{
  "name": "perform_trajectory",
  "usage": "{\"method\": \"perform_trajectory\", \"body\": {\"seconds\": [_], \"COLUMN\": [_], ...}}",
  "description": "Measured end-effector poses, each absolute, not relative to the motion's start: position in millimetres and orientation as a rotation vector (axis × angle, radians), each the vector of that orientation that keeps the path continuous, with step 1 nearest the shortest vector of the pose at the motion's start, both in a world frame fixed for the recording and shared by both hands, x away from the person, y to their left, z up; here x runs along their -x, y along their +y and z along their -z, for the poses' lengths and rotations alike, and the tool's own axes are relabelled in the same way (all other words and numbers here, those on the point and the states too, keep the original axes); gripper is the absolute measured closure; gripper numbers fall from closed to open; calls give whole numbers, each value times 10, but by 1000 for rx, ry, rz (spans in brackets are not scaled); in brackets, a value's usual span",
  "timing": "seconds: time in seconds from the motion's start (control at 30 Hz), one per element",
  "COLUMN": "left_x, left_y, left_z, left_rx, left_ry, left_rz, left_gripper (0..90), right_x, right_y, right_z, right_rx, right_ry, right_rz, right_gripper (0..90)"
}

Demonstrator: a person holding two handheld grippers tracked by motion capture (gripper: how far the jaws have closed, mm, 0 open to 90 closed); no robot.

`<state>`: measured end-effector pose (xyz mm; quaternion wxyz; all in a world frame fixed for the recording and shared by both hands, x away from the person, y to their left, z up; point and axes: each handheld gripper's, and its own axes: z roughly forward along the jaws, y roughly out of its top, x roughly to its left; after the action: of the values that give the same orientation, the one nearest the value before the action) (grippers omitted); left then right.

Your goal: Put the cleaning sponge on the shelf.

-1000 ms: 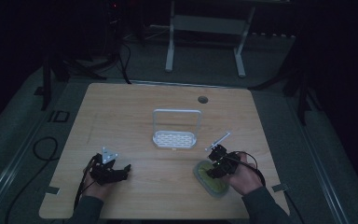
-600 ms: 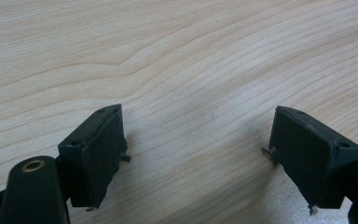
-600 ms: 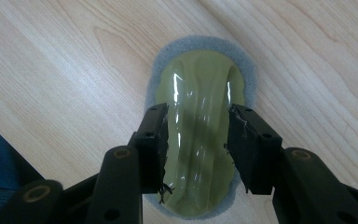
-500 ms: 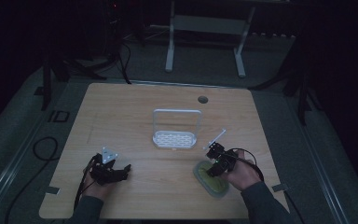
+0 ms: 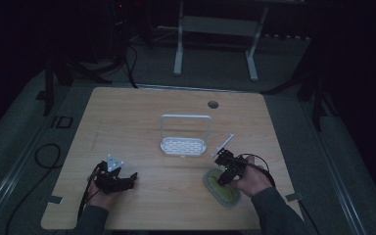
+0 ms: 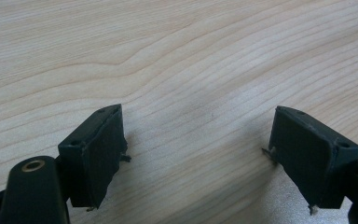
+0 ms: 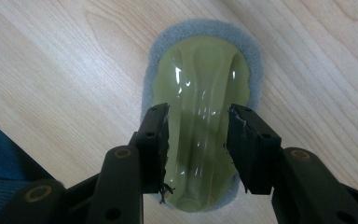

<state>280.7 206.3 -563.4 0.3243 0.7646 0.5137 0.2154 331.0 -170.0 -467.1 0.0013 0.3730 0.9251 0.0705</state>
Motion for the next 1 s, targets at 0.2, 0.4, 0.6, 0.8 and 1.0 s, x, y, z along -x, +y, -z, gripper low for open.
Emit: {"method": "perform_trajectory", "body": {"seconds": [0.2, 0.4, 0.6, 0.8, 1.0], "left_x": [-2807, -2807, -2807, -2807, -2807], "left_y": [2062, 2062, 2062, 2062, 2062], "left_z": [5634, 5634, 5634, 5634, 5634], "left_rx": [-2004, -2004, -2004, -2004, -2004], "left_ry": [1348, 1348, 1348, 1349, 1348], "left_rz": [-563, -563, -563, -564, -563], "left_gripper": [185, 185, 185, 185, 185], "right_x": [-3337, -3353, -3361, -3383, -3385], "right_y": [-1705, -1688, -1676, -1659, -1633], "right_z": [4695, 4720, 4740, 4742, 4740], "right_rx": [-1169, -1172, -1160, -1137, -1097], "right_ry": [2923, 2941, 2956, 2965, 2975], "right_rz": [-187, -148, -111, -85, -55], "right_gripper": [580, 594, 609, 636, 701]}}
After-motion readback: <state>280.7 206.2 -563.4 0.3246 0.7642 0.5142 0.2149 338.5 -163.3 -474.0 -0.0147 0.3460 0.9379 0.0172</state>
